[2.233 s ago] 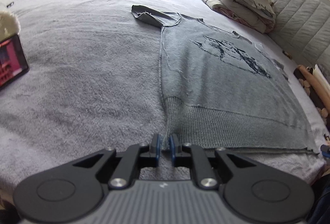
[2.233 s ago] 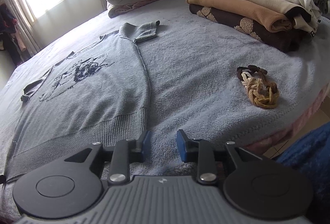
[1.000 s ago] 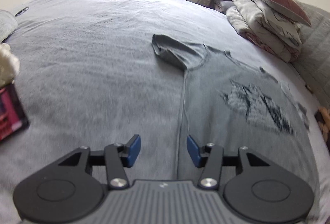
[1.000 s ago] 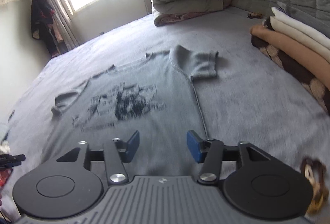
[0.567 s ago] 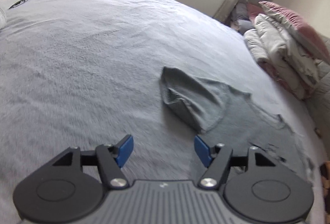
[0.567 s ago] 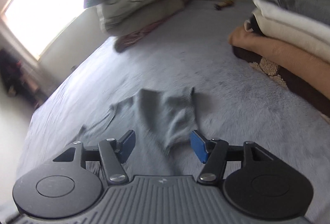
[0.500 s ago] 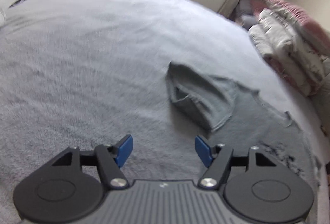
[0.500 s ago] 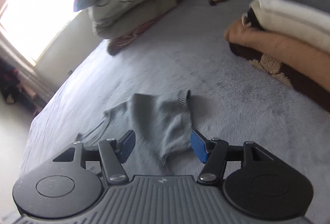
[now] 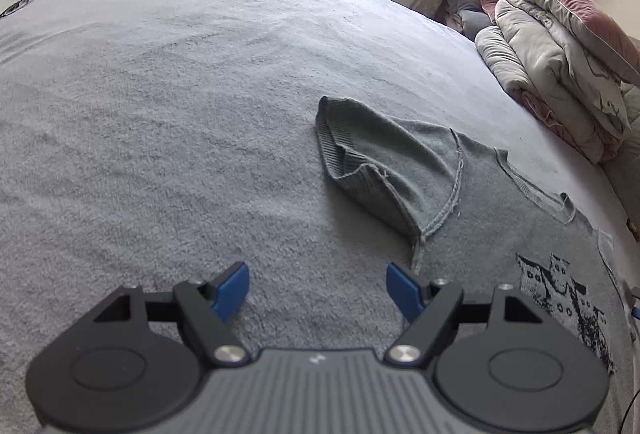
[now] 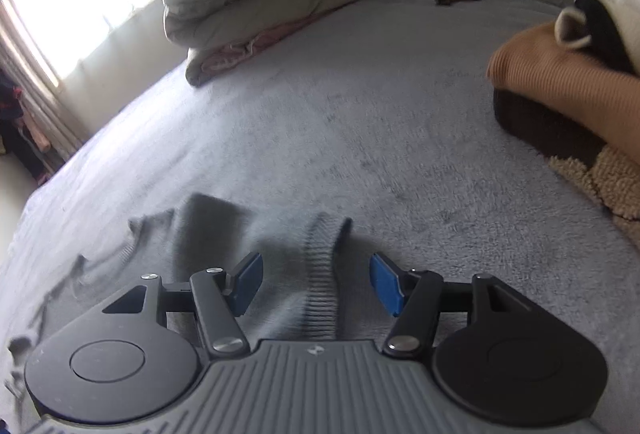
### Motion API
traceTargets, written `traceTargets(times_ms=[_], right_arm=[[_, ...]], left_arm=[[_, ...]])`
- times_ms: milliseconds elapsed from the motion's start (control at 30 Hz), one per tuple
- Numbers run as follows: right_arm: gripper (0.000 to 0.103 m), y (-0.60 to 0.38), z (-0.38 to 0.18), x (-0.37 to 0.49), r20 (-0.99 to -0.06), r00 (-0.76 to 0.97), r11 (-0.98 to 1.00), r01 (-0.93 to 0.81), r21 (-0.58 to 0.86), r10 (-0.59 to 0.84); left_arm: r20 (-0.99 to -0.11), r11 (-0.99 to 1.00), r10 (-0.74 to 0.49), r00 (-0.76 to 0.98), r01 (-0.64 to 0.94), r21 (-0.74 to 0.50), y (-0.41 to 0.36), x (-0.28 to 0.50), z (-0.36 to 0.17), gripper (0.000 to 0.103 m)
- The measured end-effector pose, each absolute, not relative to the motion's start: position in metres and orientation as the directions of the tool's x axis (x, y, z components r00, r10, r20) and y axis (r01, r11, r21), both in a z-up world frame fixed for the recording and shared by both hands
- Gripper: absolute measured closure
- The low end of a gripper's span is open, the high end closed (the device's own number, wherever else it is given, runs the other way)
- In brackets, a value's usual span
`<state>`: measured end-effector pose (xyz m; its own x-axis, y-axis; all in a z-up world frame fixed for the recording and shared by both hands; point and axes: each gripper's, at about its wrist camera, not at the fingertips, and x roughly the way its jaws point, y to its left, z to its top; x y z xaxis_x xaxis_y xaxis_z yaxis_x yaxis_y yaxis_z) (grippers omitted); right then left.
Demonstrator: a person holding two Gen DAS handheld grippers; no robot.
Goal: Fold clothes
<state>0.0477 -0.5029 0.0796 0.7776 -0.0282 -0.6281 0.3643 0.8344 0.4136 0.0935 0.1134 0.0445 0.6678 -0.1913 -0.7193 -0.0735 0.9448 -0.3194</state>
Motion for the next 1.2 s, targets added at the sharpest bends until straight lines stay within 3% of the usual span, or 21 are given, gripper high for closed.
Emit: traceTargets(times_ms=[100, 200, 267, 433, 733, 1067, 1200], right_arm=[[0.043, -0.504, 0.078, 0.048, -0.605, 0.796, 0.825, 0.355, 0.44, -0.02], [0.054, -0.499, 0.074, 0.055, -0.593, 0.805, 0.841, 0.315, 0.44, 0.008], [0.094, -0.492, 0.076, 0.056, -0.594, 0.804, 0.862, 0.316, 0.397, -0.021], [0.095, -0.467, 0.104, 0.047, -0.517, 0.851, 0.904, 0.291, 0.313, -0.095], [0.095, -0.376, 0.156, 0.033, -0.408, 0.897, 0.986, 0.154, -0.068, -0.169], [0.095, -0.278, 0.143, 0.027, -0.485, 0.871, 0.924, -0.114, -0.364, -0.084], [0.089, -0.246, 0.127, 0.025, -0.562, 0.827, 0.888, -0.243, -0.391, -0.021]], left_arm=[[-0.709, 0.938, -0.205, 0.674, -0.07, -0.339, 0.115, 0.092, 0.048, 0.026], [-0.71, 0.939, -0.207, 0.673, -0.067, -0.337, 0.113, 0.091, 0.047, 0.026], [-0.712, 0.94, -0.205, 0.671, -0.068, -0.334, 0.112, 0.091, 0.047, 0.026], [-0.703, 0.941, -0.2, 0.682, -0.066, -0.332, 0.112, 0.089, 0.048, 0.026], [-0.698, 0.942, -0.204, 0.687, -0.055, -0.33, 0.108, 0.087, 0.05, 0.025], [-0.683, 0.94, -0.2, 0.702, -0.058, -0.336, 0.11, 0.083, 0.056, 0.025], [-0.686, 0.941, -0.195, 0.701, -0.063, -0.332, 0.11, 0.082, 0.056, 0.025]])
